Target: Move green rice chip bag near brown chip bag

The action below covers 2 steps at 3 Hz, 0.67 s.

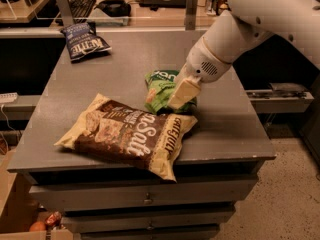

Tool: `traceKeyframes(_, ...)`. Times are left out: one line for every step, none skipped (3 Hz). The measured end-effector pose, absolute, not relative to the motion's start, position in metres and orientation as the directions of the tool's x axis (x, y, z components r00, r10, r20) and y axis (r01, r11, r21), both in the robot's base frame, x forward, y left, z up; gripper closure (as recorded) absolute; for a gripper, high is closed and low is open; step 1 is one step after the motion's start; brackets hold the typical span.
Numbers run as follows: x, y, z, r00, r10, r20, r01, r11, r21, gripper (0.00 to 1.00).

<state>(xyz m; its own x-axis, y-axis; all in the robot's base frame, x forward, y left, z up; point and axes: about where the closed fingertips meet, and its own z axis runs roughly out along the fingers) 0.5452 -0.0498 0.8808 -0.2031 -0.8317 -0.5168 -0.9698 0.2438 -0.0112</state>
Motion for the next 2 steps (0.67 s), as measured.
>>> traceKeyframes(0.541,-0.056,0.885,-0.188,-0.843,-0.504,-0.974,0.226,-0.013,0.12)
traceKeyframes(0.544,-0.069,0.9,-0.184,-0.846,-0.5,-0.97,0.238,-0.045,0.0)
